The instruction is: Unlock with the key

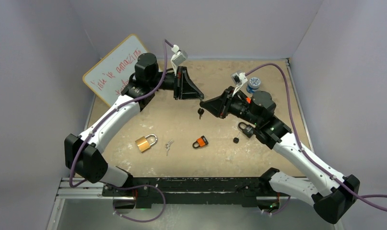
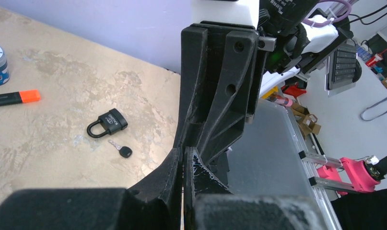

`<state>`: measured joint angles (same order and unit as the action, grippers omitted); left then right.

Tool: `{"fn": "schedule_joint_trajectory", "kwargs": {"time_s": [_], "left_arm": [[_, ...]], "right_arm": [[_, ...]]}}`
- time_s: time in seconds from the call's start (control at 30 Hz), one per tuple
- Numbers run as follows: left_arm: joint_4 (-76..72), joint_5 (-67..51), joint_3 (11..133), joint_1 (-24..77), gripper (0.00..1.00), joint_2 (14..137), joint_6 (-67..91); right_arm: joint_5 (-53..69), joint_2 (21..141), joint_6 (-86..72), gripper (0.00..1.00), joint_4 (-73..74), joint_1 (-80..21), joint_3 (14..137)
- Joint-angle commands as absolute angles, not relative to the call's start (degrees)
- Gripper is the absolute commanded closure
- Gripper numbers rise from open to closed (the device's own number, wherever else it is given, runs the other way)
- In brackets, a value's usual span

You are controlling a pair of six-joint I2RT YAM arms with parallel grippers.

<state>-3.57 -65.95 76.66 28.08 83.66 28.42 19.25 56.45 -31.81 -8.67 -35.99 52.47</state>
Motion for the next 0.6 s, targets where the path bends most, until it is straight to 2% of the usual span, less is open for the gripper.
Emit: {"fn": "schedule_joint_trajectory", "kwargs": {"time_s": [0.0,0.27,0.5,0.57], "left_arm": [[-9.11,-68.7,77.88,28.21,1.0,81.28,30.96],[-13.5,-69.68,77.03,28.21,1.0,81.21,34.48],[-24.47,-70.22,74.33,28.21,1.0,81.39,43.84],[-24.6,-69.54,74.0,28.21,1.0,81.15,44.03]], "right_arm": [[23.37,57.05,-30.63,0.81,-10.87,-35.89,54.39],[25.43,56.97,-31.27,0.81,-12.25,-35.87,54.5],[27.24,57.38,-33.61,1.0,-14.48,-35.87,55.64],[26.34,56.95,-33.82,1.0,-14.66,-35.87,55.72]]}}
